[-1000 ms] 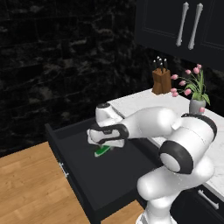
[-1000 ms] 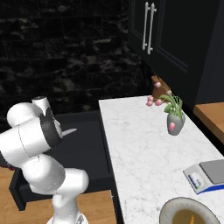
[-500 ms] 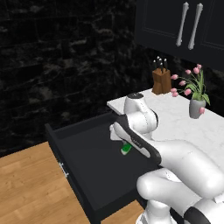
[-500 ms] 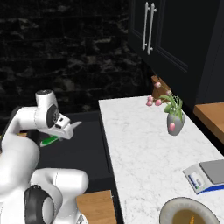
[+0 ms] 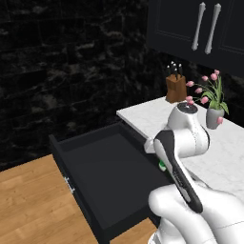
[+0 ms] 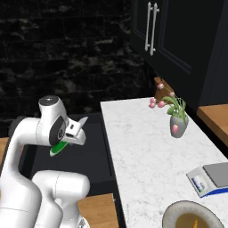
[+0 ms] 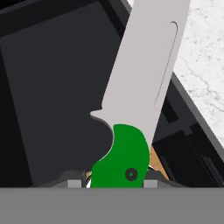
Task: Pick up the knife from the drawer and place it on the cutting board. Then place the meat from the plate to the cutting board.
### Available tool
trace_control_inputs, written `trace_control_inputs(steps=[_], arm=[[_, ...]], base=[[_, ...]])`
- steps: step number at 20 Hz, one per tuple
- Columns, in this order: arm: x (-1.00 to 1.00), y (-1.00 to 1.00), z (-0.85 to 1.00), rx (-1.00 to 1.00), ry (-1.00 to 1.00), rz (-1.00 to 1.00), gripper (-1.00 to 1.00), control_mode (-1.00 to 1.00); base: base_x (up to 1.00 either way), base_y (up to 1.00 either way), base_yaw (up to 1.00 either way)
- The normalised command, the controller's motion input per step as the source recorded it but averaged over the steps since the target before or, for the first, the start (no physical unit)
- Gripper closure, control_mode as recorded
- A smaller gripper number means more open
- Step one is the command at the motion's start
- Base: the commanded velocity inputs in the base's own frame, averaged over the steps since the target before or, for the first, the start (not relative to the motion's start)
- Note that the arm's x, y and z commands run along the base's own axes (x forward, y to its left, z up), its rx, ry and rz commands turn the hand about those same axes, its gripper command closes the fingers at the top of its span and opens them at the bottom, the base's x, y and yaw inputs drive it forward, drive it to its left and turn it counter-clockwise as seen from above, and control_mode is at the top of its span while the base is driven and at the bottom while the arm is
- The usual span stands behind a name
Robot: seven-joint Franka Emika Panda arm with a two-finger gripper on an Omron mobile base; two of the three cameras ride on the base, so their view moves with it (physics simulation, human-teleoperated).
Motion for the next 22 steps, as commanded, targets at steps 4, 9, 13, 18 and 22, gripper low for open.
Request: trace_control_inputs(steps=[4, 9, 13, 18, 22], arm=[[-0.56, -0.07, 0.14, 0.00, -0.18, -0.07, 1.00, -1.00], [-0.10, 0.00, 0.03, 0.00, -0.02, -0.02, 1.00, 1.00], [0.00, 0.00, 0.00, 0.00, 0.00, 0.00, 1.00, 1.00], [0.00, 0.00, 0.00, 0.00, 0.00, 0.00, 1.00, 1.00], [0.00, 0.00, 0.00, 0.00, 0.00, 0.00, 1.00, 1.00]], base=[[0.00, 0.00, 0.00], [-0.41, 0.00, -0.12], [-0.33, 0.00, -0.24], [-0.24, -0.01, -0.56], [-0.38, 0.00, -0.68]])
